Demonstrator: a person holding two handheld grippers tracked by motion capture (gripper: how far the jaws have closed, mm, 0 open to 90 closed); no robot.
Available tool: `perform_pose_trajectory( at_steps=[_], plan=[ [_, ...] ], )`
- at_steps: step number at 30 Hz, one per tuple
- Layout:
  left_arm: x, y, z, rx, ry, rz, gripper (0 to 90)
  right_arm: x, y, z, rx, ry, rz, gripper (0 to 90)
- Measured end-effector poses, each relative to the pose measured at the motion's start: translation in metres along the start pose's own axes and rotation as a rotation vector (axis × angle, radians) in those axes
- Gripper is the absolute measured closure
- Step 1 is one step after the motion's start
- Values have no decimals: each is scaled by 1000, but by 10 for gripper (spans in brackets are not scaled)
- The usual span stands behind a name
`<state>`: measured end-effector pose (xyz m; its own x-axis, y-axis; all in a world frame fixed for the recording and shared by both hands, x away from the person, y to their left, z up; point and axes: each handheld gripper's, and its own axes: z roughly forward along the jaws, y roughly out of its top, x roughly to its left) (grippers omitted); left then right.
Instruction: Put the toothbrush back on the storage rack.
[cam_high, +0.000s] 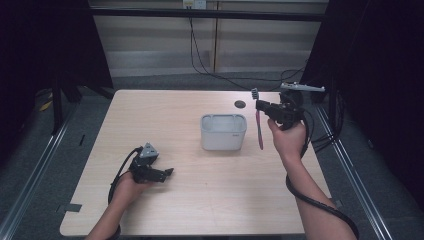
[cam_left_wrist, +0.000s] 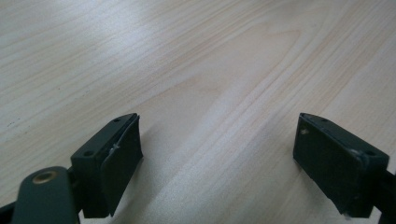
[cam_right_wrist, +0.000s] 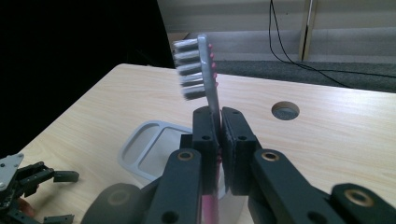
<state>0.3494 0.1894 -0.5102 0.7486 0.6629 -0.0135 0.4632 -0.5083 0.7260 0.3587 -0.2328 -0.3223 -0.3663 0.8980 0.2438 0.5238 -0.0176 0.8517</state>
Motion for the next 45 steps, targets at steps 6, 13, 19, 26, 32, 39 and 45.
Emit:
perform_pose_trajectory(
  at_steps=[6, 13, 19, 26, 32, 39, 45],
  plan=[
    [0, 0, 0, -3, 0, -6, 150, 2, 5, 2, -12, 2, -5, 850],
    [0, 0, 0, -6, -1, -7, 150, 5, 11, 7, -30, 6, 0, 850],
    [-1, 0, 0, -6, -1, -8, 150, 5, 16, 7, -45, 8, 0, 850],
    [0, 0, 0, -6, 1, -4, 150, 7, 21, 10, -65, 14, 5, 849],
    [0, 0, 0, -4, 0, -5, 150, 11, 27, 12, -72, 17, 2, 849],
    [0, 0, 0, -6, 1, -4, 150, 12, 31, 16, -78, 17, 4, 849],
    [0, 0, 0, -4, 1, -5, 150, 13, 34, 19, -85, 17, 3, 849]
  ],
)
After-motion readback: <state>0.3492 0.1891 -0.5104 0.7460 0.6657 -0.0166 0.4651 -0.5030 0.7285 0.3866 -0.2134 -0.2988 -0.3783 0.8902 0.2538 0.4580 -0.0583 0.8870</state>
